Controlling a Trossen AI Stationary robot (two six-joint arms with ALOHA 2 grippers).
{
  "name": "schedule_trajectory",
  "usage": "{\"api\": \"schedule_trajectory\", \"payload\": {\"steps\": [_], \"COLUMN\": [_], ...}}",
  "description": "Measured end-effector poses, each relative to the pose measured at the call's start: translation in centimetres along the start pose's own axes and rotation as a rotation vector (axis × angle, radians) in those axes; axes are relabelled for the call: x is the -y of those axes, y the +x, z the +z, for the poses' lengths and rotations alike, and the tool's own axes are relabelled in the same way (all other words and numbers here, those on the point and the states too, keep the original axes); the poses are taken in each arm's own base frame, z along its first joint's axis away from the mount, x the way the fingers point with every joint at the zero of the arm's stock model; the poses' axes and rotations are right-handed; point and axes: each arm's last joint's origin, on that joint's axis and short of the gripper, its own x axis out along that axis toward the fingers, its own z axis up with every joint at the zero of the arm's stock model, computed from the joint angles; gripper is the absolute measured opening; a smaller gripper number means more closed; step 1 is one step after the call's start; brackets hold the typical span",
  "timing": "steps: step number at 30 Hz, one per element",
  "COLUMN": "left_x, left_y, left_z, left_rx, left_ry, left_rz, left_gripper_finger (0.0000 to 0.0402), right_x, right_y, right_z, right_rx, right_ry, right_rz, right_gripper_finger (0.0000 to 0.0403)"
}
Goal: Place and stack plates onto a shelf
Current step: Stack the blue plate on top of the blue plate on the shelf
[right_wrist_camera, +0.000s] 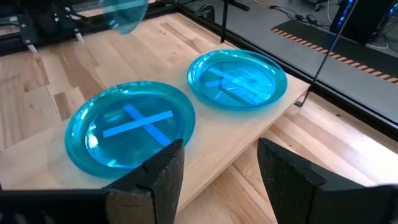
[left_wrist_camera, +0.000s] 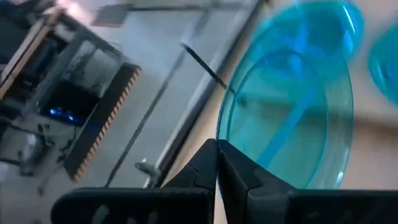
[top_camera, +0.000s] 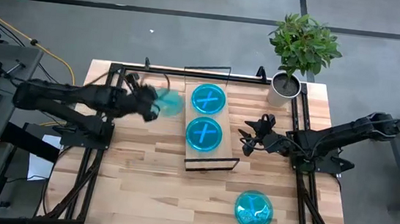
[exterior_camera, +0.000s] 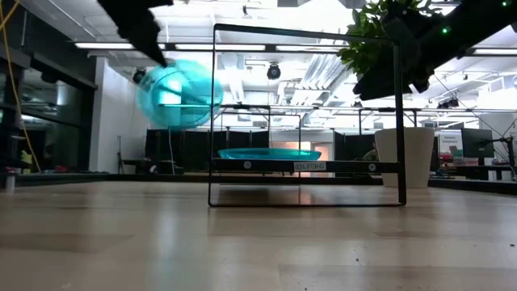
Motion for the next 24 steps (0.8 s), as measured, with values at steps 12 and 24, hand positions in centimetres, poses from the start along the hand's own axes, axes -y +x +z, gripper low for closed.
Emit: {"api": "schedule_trajectory", "payload": {"steps": [12,24], "left_x": [-0.9,3.0], "left_y": [7.8,18.5], "left_z": [5.5,4.8], "left_rx": [0.255,0.187], "left_ry": [-0.440,-0.632], "left_rz": [-0.118,-0.274], "left_gripper_finger": [0.0000,0.0000], "right_x": [0.0,0.0], "right_y": [0.0,0.0], "right_z": [0.1,0.1], "right_rx": [0.014,0.007], "right_ry": [0.019,0.033], "right_rz": [-0.002,-0.002], "right_gripper_finger": [0.0188,0.0188]}}
